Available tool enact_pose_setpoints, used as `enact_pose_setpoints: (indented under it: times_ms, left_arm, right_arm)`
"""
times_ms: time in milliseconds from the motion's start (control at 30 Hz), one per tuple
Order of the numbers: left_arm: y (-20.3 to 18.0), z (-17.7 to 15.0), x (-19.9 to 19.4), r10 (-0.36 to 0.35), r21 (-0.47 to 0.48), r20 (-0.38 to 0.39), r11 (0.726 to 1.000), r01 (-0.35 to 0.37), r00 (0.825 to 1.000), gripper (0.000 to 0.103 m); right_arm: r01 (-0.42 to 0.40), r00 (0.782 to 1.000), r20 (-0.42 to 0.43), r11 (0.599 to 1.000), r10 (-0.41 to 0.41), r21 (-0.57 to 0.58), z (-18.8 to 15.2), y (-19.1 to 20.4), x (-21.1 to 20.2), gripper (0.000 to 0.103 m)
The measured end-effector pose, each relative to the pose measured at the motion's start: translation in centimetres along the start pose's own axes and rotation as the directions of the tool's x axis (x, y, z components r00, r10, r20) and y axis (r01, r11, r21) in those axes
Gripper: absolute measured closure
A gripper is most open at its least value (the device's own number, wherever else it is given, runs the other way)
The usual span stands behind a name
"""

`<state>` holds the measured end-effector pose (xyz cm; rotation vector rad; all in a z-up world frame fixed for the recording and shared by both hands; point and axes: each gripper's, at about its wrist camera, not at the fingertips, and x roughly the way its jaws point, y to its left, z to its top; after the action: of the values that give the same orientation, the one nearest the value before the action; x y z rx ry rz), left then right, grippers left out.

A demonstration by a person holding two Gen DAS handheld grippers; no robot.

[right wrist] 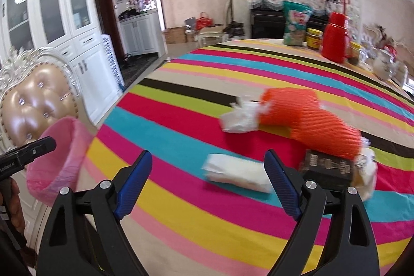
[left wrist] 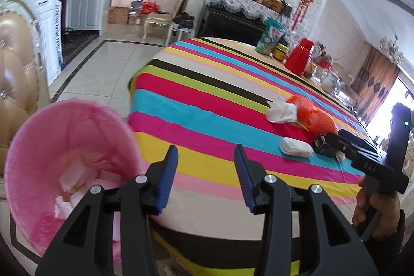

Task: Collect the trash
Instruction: 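Move both open tools back over the table, then grasp the crumpled white paper bag with the right tool while the left tool grasps an orange foam net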

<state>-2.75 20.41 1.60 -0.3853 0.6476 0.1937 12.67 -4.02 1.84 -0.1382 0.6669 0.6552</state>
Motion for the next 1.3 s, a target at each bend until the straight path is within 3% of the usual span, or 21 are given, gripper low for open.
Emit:
enact_pose_setpoints:
  times_ms: [433, 733, 1300]
  left_arm:
    - [-7.7, 0.9, 4.7, -0.057, 0.099, -0.048, 0.993, 0.062, 0.997, 0.055]
    - [-12.2, 1.5, 8.3, -0.114, 0.153, -0.082, 0.98, 0.125, 0.99, 0.052]
    - [-21.4, 2.5, 15.0, -0.236, 0.234, -0.153, 0.935, 0.268, 0.96, 0.05]
  right_arm:
    - [0.162, 0.985, 0.034, 0.976, -0.168, 0.144, 0.1, -11.9, -0.4, 0.017]
    - [0.263, 0.965, -0.067, 0.925, -0.254, 0.275, -1.8, -19.6, 1.5, 0.016]
    - [0.304, 0.95, -0.185, 0.89, -0.254, 0.34, -3.9, -22.9, 3.9, 0.016]
